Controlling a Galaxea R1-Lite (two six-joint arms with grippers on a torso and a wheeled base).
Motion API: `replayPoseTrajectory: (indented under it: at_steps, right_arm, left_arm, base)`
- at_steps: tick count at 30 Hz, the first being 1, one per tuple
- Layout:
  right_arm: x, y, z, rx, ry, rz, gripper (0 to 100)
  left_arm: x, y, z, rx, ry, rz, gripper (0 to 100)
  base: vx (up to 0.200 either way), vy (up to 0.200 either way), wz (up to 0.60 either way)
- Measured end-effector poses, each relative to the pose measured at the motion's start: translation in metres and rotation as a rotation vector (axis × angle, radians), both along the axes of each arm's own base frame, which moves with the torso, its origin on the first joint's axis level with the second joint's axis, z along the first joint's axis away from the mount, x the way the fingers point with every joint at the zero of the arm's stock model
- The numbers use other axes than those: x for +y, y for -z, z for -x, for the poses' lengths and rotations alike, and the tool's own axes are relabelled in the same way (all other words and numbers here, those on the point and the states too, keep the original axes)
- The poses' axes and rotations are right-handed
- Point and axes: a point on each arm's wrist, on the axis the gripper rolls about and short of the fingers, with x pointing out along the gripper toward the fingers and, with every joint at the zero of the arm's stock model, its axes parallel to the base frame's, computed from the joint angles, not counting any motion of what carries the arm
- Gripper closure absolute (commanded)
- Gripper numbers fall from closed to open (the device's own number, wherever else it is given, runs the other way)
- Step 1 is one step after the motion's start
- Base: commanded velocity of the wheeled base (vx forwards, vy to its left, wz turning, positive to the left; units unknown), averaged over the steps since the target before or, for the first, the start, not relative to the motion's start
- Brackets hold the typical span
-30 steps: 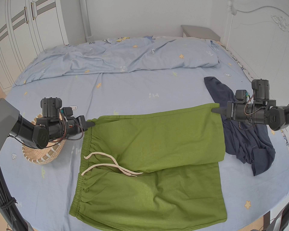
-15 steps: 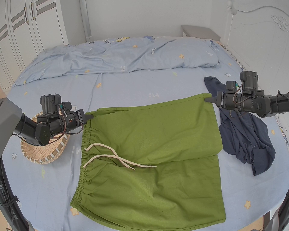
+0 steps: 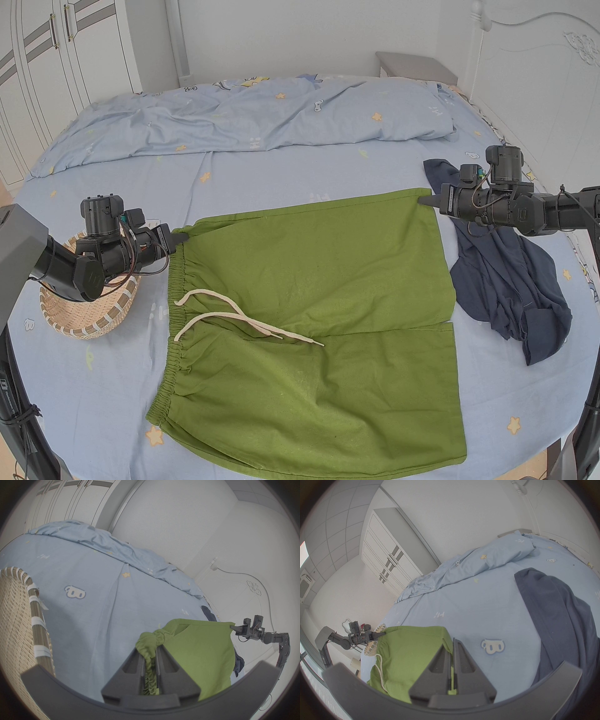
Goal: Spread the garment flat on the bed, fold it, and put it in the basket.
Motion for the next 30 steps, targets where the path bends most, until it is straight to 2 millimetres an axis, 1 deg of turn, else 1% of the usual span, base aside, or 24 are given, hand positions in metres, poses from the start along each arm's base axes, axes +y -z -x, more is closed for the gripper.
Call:
replayPoseTrajectory:
  at_steps: [6, 10, 16, 17, 19, 21, 22, 30]
  right_arm:
    - [0.003, -0.006, -0.005, -0.01, -0.001, 0.016, 100]
    - [0.005, -0.011, -0.012, -0.034, 0.034, 0.042, 100]
    - [0.006, -0.009, -0.018, -0.042, 0.048, 0.05, 100]
    - [0.005, -0.008, -0.019, -0.04, 0.05, 0.051, 100]
    - [0.005, -0.006, -0.02, -0.036, 0.049, 0.051, 100]
    - [0.005, -0.004, -0.02, -0.032, 0.05, 0.053, 100]
    - [0.006, -0.004, -0.021, -0.034, 0.05, 0.053, 0]
    - [0.007, -0.001, -0.021, -0.029, 0.052, 0.054, 0]
  left_arm:
    - [0.001, -0.001, -0.001, -0.02, -0.002, -0.001, 100]
    - [0.001, -0.001, -0.001, -0.022, -0.002, -0.001, 100]
    - [0.001, 0.001, -0.002, -0.021, -0.004, -0.003, 100]
    - [0.003, 0.006, 0.0, -0.004, -0.02, -0.075, 100]
    - [0.003, 0.009, 0.002, 0.024, -0.022, -0.023, 100]
    - [0.002, 0.003, -0.001, -0.006, -0.015, -0.009, 100]
    - [0.001, 0.003, -0.001, -0.008, -0.012, -0.008, 0]
    - [-0.003, 0.002, -0.002, -0.023, -0.014, -0.013, 0]
  base:
    - [0.0, 0.0, 0.0]
    - [0.0, 0.0, 0.0]
    - [0.0, 0.0, 0.0]
    - [0.0, 0.0, 0.0]
    - [0.0, 0.0, 0.0]
    - [0.0, 0.0, 0.0]
    - [0.0, 0.0, 0.0]
    - [0.0, 0.0, 0.0]
